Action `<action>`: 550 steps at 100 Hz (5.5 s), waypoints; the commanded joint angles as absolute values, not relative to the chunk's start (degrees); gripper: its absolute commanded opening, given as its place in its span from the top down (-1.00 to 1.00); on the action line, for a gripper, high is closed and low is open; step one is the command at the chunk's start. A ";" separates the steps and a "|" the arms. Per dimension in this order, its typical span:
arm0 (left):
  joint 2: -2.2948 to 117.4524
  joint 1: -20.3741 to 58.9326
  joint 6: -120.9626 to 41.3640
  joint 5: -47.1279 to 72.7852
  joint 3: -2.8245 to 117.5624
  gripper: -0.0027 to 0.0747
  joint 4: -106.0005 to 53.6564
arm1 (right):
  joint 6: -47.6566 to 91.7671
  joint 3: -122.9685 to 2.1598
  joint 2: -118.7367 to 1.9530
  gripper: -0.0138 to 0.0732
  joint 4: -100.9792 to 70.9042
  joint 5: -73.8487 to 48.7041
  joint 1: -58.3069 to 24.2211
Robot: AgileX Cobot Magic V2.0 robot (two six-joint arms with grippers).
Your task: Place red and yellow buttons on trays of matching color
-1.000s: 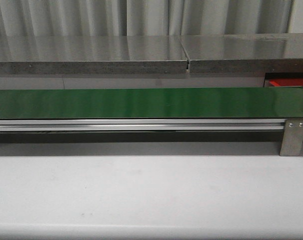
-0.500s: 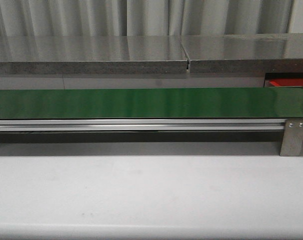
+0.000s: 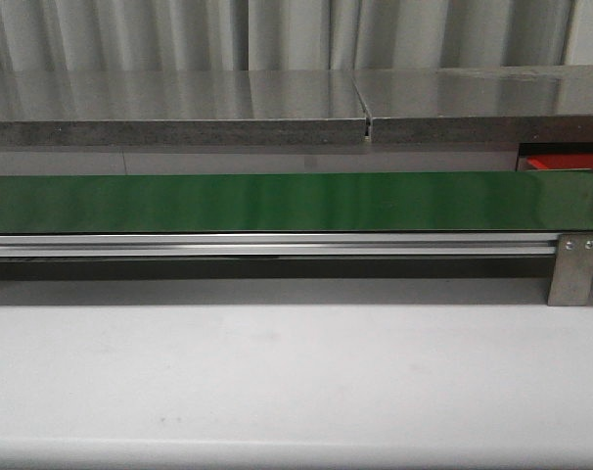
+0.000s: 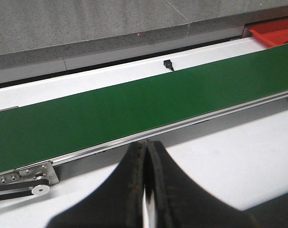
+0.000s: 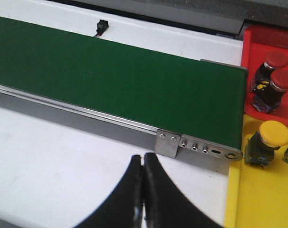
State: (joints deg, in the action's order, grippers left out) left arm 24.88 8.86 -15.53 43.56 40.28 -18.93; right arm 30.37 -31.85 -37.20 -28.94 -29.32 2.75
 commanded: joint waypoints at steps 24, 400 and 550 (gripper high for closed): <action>25.24 9.35 -15.28 38.87 41.67 0.98 -21.99 | 30.85 -30.35 -27.64 0.84 -30.37 -25.84 2.70; 112.48 -37.20 -5.09 39.83 86.88 0.36 -21.21 | 30.85 -30.35 -27.63 0.84 -30.37 -25.85 2.70; 98.47 -18.13 -8.04 45.64 82.28 0.31 -19.64 | 30.85 -30.35 -27.63 0.84 -30.37 -25.85 2.70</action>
State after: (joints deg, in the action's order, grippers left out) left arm 101.14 -18.68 -7.91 47.92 80.83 -19.47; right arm 30.50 -28.75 -27.65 -29.14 -29.32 2.75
